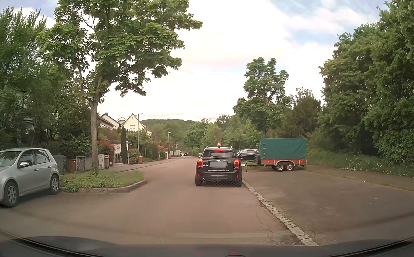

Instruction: Follow the waypoints while adhering to traffic rules and regulations

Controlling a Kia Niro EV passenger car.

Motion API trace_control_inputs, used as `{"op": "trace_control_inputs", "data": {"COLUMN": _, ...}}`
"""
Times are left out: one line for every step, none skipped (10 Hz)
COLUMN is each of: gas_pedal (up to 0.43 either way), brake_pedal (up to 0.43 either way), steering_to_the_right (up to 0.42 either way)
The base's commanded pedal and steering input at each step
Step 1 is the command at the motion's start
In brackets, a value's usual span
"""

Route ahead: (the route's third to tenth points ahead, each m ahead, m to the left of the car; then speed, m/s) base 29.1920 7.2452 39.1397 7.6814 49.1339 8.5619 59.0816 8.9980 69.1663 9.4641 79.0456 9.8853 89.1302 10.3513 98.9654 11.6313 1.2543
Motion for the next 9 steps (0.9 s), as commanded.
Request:
{"op": "trace_control_inputs", "data": {"gas_pedal": 0.0, "brake_pedal": 0.159, "steering_to_the_right": 0.005}}
{"op": "trace_control_inputs", "data": {"gas_pedal": 0.0, "brake_pedal": 0.152, "steering_to_the_right": 0.004}}
{"op": "trace_control_inputs", "data": {"gas_pedal": 0.0, "brake_pedal": 0.14, "steering_to_the_right": 0.005}}
{"op": "trace_control_inputs", "data": {"gas_pedal": 0.0, "brake_pedal": 0.128, "steering_to_the_right": 0.004}}
{"op": "trace_control_inputs", "data": {"gas_pedal": 0.0, "brake_pedal": 0.128, "steering_to_the_right": 0.004}}
{"op": "trace_control_inputs", "data": {"gas_pedal": 0.0, "brake_pedal": 0.122, "steering_to_the_right": 0.004}}
{"op": "trace_control_inputs", "data": {"gas_pedal": 0.0, "brake_pedal": 0.104, "steering_to_the_right": 0.004}}
{"op": "trace_control_inputs", "data": {"gas_pedal": 0.0, "brake_pedal": 0.104, "steering_to_the_right": 0.004}}
{"op": "trace_control_inputs", "data": {"gas_pedal": 0.0, "brake_pedal": 0.104, "steering_to_the_right": 0.005}}
